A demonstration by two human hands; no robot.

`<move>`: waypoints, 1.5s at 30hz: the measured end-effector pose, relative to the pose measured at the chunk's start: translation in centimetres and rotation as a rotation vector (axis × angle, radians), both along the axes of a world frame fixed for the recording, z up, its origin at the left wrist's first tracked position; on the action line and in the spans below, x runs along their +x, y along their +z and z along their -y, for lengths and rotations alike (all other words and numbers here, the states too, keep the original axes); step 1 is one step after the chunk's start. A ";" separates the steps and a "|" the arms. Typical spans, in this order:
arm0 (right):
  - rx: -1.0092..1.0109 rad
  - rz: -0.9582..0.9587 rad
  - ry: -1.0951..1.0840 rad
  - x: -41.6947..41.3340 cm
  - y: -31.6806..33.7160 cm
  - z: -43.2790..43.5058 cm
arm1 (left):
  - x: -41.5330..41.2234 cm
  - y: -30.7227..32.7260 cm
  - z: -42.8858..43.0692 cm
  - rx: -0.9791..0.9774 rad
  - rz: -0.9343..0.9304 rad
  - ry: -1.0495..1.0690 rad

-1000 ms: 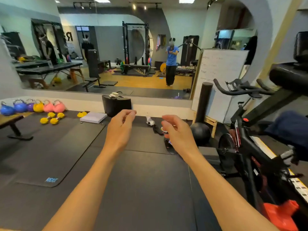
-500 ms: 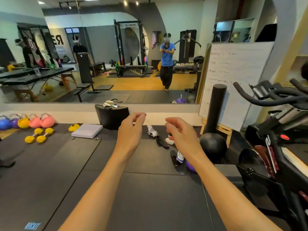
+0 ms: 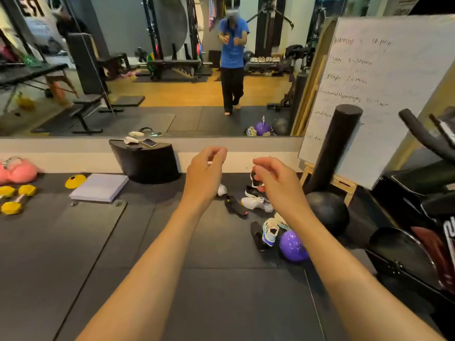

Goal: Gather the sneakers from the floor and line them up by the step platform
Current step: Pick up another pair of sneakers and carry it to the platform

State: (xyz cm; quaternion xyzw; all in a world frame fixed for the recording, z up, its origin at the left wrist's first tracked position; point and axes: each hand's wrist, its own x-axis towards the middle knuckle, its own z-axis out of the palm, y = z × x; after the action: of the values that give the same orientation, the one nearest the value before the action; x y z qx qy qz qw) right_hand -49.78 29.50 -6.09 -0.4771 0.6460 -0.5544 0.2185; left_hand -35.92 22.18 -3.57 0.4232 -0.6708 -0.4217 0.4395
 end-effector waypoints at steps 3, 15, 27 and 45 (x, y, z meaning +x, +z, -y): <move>0.026 0.030 -0.029 -2.0 -1.0 6.1 | -3.2 -1.4 6.4 0.042 0.011 -0.016; 0.157 0.183 -0.116 -15.7 -10.4 30.0 | -14.9 -9.4 30.7 0.103 0.211 -0.060; 0.361 0.165 -0.272 -26.9 -21.4 49.0 | -29.3 -21.3 50.7 0.259 0.230 -0.203; 0.810 0.259 -0.380 -38.2 -61.0 63.3 | -44.2 -63.0 62.0 0.621 0.283 -0.266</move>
State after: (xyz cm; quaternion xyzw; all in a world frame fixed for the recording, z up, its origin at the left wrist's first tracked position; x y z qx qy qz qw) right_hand -87.95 -33.77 -67.05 -0.1532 0.8539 -0.3427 0.3606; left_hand -80.10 -39.82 -66.58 0.4996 -0.6141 -0.5960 0.1344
